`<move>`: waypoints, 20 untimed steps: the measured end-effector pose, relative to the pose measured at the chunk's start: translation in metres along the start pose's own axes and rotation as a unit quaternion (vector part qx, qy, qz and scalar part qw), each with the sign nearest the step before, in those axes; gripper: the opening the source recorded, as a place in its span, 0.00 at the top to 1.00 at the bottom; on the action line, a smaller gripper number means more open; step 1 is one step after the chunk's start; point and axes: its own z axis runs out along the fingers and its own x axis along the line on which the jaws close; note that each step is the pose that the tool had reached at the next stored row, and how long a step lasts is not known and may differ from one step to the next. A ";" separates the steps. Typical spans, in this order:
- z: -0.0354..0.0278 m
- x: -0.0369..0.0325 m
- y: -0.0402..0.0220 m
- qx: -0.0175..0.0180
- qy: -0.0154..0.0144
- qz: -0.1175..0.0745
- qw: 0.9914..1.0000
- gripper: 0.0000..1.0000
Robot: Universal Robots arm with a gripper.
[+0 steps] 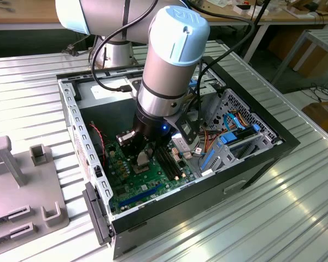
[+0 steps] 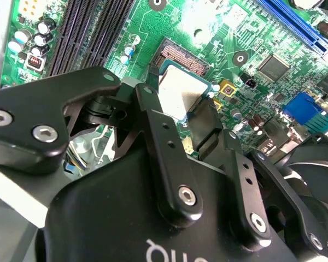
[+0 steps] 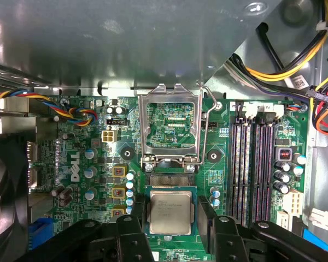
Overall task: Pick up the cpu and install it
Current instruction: 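Place the cpu into insertion slot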
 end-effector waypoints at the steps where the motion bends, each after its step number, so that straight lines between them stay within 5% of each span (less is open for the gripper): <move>1: 0.0000 0.0000 0.0000 0.000 0.000 0.000 1.000 0.53; 20: 0.0171 0.0002 -0.0001 0.000 0.001 0.001 1.000 0.53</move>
